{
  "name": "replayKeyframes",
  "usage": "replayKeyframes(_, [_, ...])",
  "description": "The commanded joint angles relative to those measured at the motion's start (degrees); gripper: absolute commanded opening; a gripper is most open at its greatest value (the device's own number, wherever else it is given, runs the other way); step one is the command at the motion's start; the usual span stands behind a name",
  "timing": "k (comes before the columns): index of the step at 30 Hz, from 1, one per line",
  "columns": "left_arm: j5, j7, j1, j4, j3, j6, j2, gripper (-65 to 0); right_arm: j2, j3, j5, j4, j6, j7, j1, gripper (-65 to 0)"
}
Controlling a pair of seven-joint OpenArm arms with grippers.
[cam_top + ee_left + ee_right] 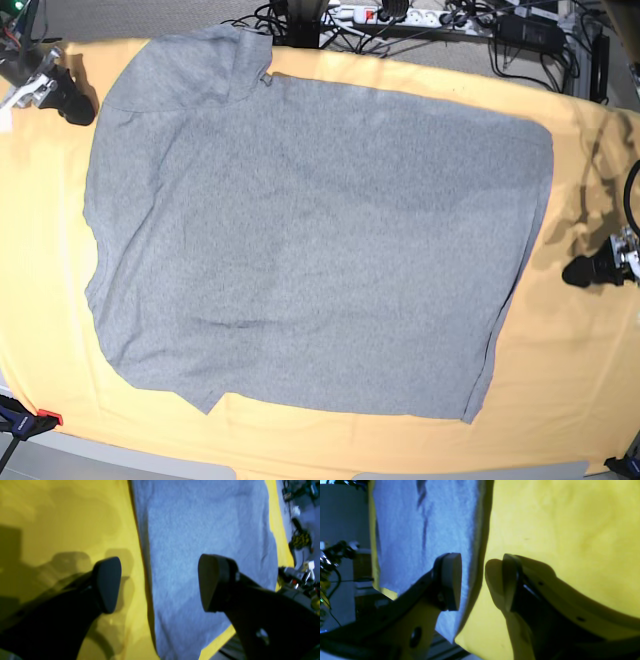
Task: Layout the t-shirt on the table in an organized manner, then fold the t-shirt properly
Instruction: 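Move the right gripper to the shoulder corner and grasp it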
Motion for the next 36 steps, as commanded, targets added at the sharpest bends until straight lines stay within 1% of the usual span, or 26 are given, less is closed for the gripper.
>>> replayKeyframes(1, [-1.43, -0.73, -0.85, 0.79, -1.03, -0.28, -1.44, -15.8, 0.42, 0.20, -0.12, 0.68, 0.28, -0.45, -0.50, -36.7])
replayKeyframes(3, [-1.43, -0.73, 0.00, 0.79, -1.81, -0.28, -1.40, -15.8, -0.31, 0.15, -0.12, 0.68, 0.28, -0.45, -0.48, -36.8])
replayKeyframes(7, [-1.43, -0.73, 0.11, 0.79, -2.21, -0.28, -1.51, -15.8, -0.63, -0.28, -0.12, 1.68, 0.28, -0.45, -1.29, -36.8])
replayKeyframes(14, [-1.43, -0.73, -0.04, 0.83, -2.19, -0.28, -0.96, -15.8, -2.14, -0.61, -0.12, 11.26, 0.28, -0.45, -4.11, -36.8])
replayKeyframes(17, [-1.43, -0.73, -0.22, 0.83, -2.19, -0.28, -0.96, -15.8, -2.25, -0.61, -0.12, 14.47, 0.28, -0.45, -5.03, -36.8])
replayKeyframes(21, [-1.43, -0.73, -0.20, 0.83, -2.19, -0.28, -1.14, -15.8, -2.56, -0.61, -0.12, 14.86, 0.28, -0.45, -5.05, -36.8])
replayKeyframes(25, [-1.43, -0.73, -0.22, 0.83, -2.19, -0.28, -1.01, -15.8, -4.15, -1.44, -0.12, 14.86, 0.28, -0.45, -5.03, -36.8])
replayKeyframes(28, [-1.43, -0.73, -0.22, 0.83, -2.19, -0.28, -0.85, -15.8, -5.46, -3.69, -0.12, 14.86, 0.28, -0.45, -5.03, -36.8])
replayKeyframes(31, [-1.43, -0.73, -0.20, 0.83, -2.19, -0.28, -0.96, -15.8, -5.55, -6.19, -0.59, 14.86, 0.28, -0.45, -4.85, -36.8])
replayKeyframes(36, [-1.43, -0.73, -0.20, 0.83, -2.19, -0.28, -1.36, -15.8, -5.05, -6.08, -1.86, 14.86, 0.28, -0.45, -4.72, -36.8])
